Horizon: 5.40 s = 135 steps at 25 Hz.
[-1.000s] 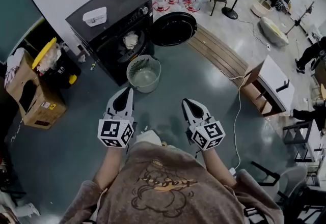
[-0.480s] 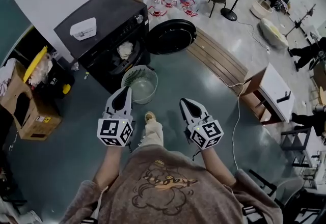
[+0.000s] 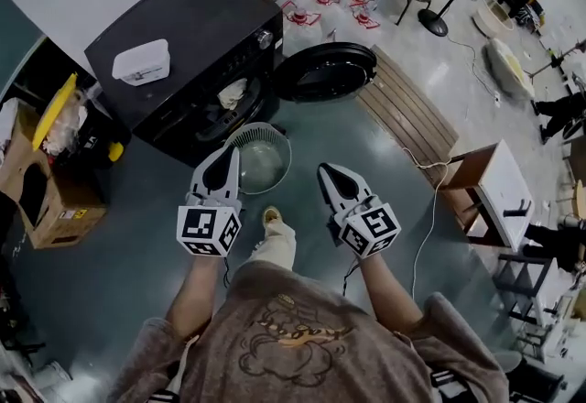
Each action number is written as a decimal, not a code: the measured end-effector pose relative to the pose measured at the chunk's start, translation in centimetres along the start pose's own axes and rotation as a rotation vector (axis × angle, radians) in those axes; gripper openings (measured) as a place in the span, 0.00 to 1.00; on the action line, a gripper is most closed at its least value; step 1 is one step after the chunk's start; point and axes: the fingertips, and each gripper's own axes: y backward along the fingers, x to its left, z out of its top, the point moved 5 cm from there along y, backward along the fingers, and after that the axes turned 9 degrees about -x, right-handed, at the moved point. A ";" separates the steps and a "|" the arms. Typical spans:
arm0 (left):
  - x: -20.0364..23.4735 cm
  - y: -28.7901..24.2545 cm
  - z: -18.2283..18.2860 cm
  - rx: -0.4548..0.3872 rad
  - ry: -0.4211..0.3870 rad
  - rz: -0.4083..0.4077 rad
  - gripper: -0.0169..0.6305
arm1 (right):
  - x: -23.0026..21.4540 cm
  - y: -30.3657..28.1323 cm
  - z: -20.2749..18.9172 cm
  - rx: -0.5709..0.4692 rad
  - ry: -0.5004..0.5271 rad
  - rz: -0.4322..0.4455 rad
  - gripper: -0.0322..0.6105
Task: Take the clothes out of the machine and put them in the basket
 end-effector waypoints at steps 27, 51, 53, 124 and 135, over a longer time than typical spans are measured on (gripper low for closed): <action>10.2 -13.5 -14.2 0.018 0.034 0.272 0.04 | -13.9 -20.8 -11.7 0.135 -0.064 0.274 0.05; 18.2 -16.9 -40.2 -0.143 -0.090 0.283 0.04 | -20.9 -31.5 -37.7 0.037 0.055 0.404 0.05; 17.9 -16.8 -41.3 -0.152 -0.093 0.293 0.04 | -21.0 -31.2 -38.6 0.030 0.090 0.411 0.05; 35.1 -33.3 -53.1 0.289 -0.269 0.449 0.28 | -23.2 -27.6 -42.1 -0.022 0.114 0.430 0.05; 31.3 -30.6 -50.4 0.220 -0.245 0.433 0.16 | -23.6 -27.9 -42.9 -0.004 0.132 0.418 0.05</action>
